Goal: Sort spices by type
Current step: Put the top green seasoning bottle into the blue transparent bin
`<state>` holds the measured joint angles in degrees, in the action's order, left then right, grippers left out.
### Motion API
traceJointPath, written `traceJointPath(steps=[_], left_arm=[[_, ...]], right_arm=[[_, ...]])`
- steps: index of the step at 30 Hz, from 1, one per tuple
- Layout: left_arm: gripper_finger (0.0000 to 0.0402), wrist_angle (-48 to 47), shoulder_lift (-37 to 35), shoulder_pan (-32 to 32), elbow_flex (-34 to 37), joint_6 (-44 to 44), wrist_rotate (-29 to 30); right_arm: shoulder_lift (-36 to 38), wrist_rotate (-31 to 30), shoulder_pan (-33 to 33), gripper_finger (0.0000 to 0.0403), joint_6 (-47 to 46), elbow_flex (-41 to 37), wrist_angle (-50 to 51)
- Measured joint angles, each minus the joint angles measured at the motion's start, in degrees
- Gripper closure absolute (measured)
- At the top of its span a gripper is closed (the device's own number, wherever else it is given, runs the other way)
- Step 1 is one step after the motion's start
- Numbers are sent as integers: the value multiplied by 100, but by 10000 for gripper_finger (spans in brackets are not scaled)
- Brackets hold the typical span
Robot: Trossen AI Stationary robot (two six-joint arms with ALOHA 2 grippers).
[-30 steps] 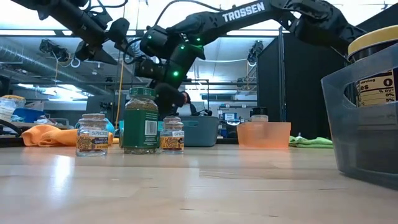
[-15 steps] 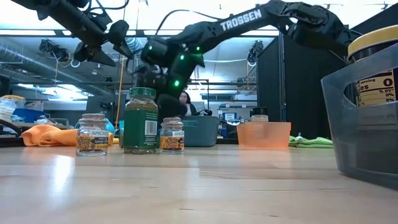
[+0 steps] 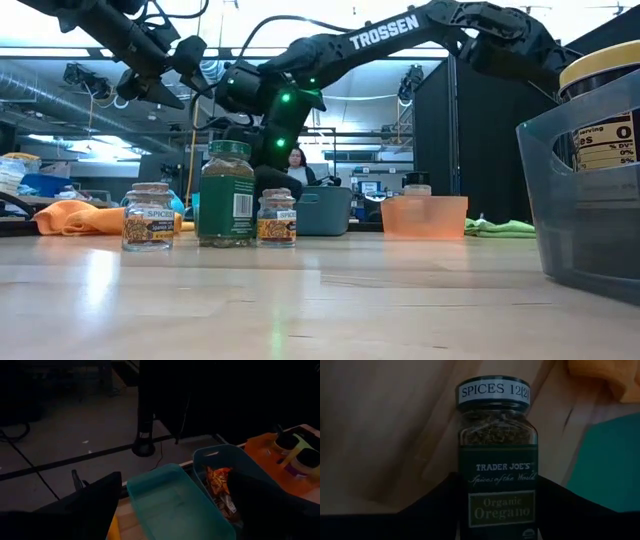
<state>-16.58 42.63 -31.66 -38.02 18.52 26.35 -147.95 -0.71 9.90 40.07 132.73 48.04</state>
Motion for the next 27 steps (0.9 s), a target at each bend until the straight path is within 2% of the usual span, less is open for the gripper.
traceJointPath(steps=[6,10,15,21,27], left_arm=[[32,11,0,0,0,0,-2],[32,53,0,0,0,11,-74],[32,231,0,-1,0,-3,-524],[32,969,0,0,0,-164,-1446],[32,1098,0,-1,0,-396,-1600]], right_arm=[[262,86,38,196,-701,-20,-14],[548,471,250,196,-1320,-9,-182],[879,616,553,196,-1723,-11,-315],[1274,765,873,196,-2199,-9,-467],[1691,934,1018,196,-2399,-8,-909]])
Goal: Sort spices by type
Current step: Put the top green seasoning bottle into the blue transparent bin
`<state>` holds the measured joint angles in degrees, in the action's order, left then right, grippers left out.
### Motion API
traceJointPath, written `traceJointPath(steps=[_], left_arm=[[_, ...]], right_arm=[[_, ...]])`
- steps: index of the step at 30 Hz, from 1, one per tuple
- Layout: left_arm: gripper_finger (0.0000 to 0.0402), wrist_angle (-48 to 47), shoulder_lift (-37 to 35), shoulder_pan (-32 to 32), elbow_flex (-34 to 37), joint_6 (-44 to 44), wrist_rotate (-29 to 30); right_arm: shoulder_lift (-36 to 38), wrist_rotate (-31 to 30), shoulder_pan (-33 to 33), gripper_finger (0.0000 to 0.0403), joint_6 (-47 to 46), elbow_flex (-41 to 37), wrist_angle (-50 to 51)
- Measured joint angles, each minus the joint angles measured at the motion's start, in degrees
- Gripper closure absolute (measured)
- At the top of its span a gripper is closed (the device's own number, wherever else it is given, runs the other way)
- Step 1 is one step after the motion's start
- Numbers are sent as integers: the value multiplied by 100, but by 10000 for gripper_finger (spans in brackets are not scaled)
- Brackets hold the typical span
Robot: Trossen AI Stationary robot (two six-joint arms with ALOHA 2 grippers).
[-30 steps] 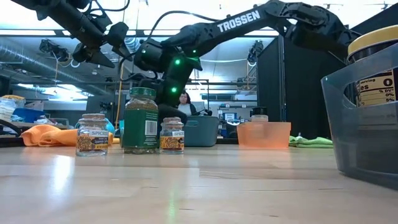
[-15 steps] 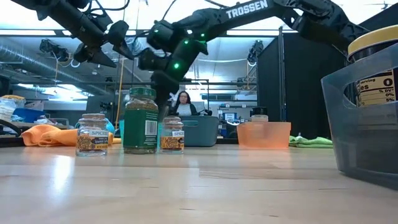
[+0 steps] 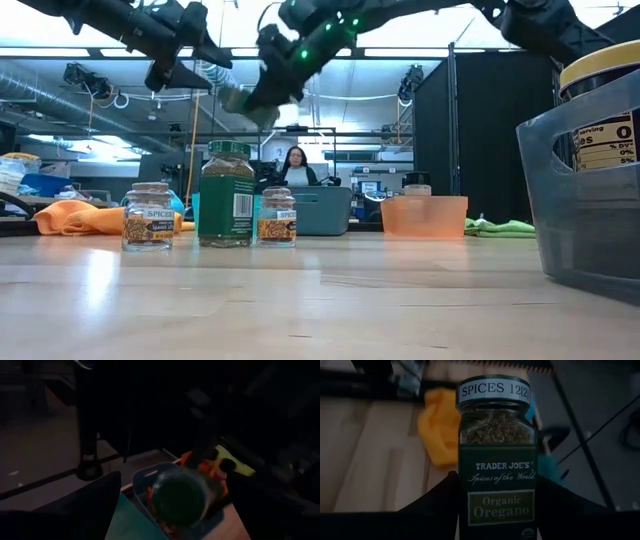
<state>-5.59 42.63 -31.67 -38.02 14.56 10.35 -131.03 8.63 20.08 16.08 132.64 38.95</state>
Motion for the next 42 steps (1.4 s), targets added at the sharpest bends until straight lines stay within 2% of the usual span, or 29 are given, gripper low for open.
traceJointPath(steps=[7,11,15,23,31,42], left_arm=[[32,664,0,1,0,-142,-1124],[32,1003,0,-2,0,-253,-1162],[32,1249,0,-21,0,-521,-1445],[32,628,16,-69,0,-700,-1371],[32,673,48,-63,0,-690,-1343],[32,703,350,-54,0,-509,-1793]], right_arm=[[230,13,26,196,-41,4,-232],[322,13,46,196,-102,4,-246],[392,47,85,196,-101,2,-198],[679,42,115,196,41,2,-9],[653,-46,-94,196,298,-2,531],[650,-169,-355,196,513,-1,359]])
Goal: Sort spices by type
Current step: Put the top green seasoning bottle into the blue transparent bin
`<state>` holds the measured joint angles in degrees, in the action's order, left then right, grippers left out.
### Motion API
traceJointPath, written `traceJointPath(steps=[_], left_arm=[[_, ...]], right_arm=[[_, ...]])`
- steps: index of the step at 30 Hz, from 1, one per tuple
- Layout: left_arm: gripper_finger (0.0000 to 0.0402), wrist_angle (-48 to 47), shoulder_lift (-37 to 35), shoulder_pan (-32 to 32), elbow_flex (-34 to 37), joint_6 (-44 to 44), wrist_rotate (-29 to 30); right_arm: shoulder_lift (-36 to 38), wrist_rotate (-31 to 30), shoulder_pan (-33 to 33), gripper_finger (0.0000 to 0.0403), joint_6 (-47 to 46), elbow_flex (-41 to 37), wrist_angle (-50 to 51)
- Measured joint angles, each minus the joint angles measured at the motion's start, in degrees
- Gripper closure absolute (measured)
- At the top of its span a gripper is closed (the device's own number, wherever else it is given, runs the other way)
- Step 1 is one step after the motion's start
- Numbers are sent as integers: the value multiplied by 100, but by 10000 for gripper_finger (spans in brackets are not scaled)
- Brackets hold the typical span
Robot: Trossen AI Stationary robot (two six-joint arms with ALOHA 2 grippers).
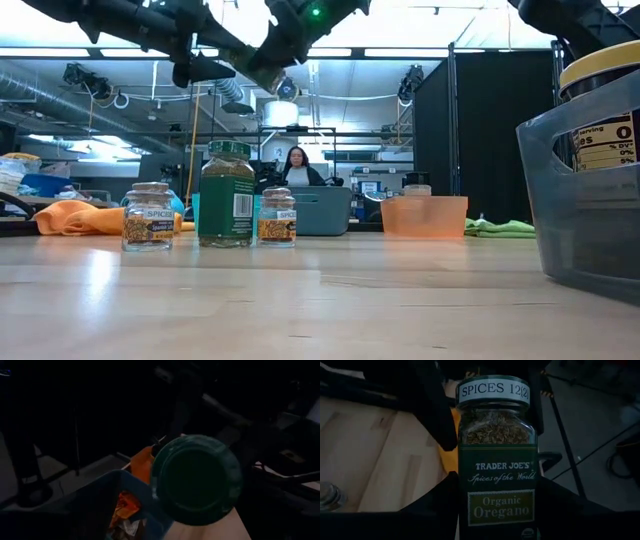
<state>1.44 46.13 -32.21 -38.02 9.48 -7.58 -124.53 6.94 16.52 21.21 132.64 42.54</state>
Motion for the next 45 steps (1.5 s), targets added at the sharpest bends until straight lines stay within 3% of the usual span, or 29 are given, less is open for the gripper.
traceJointPath(steps=[7,37,45], left_arm=[[36,170,2,0,0,63,-193],[158,333,271,7,0,99,-508],[163,351,271,7,0,78,-481]], right_arm=[[0,15,1,196,42,0,108],[-9,164,4,196,281,0,155],[-9,183,6,196,278,0,153]])
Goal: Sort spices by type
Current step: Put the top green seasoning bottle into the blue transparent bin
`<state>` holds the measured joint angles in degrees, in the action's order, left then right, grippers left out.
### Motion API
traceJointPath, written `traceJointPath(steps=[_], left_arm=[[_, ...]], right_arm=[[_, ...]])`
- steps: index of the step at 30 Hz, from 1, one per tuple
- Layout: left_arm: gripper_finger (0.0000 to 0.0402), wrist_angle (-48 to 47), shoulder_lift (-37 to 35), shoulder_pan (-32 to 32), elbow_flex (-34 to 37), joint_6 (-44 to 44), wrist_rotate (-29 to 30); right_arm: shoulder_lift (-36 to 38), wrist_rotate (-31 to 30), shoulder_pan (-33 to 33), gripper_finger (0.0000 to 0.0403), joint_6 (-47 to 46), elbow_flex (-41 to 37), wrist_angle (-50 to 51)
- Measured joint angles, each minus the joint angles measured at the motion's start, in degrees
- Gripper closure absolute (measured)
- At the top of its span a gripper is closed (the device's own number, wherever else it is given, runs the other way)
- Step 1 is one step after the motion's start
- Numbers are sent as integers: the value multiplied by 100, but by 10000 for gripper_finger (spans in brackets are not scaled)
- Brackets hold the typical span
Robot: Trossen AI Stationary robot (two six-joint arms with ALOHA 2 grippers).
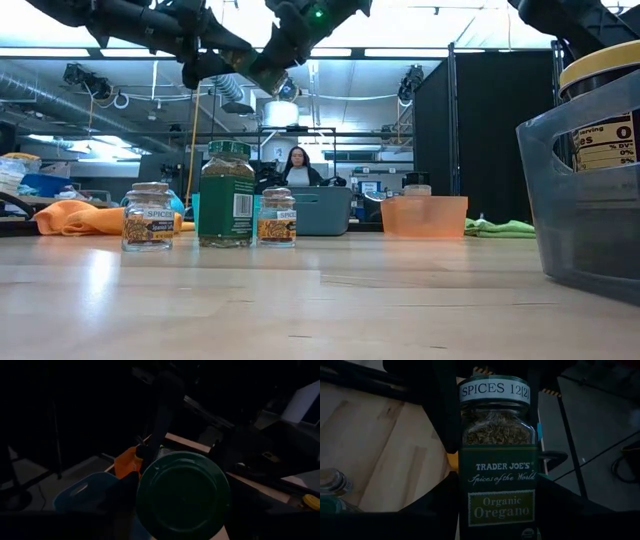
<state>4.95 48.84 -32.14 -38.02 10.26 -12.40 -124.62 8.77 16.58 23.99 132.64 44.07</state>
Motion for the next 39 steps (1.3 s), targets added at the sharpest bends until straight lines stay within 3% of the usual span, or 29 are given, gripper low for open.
traceJointPath(steps=[4,9,13,25,34,39], left_arm=[[163,2,0,0,0,5,15],[166,-26,11,0,0,57,93],[166,-60,9,3,0,51,394],[166,-575,278,-11,0,-172,1710],[165,-671,1363,-94,0,-571,2884],[165,-162,2047,-312,0,-588,3079]], right_arm=[[0,-3,0,188,-2,0,-10],[0,-103,-13,106,-22,0,-83],[0,-397,-15,84,2,4,-46],[187,-471,182,122,0,7,632],[516,-487,232,140,-42,7,696],[639,-489,236,147,-170,7,820]])
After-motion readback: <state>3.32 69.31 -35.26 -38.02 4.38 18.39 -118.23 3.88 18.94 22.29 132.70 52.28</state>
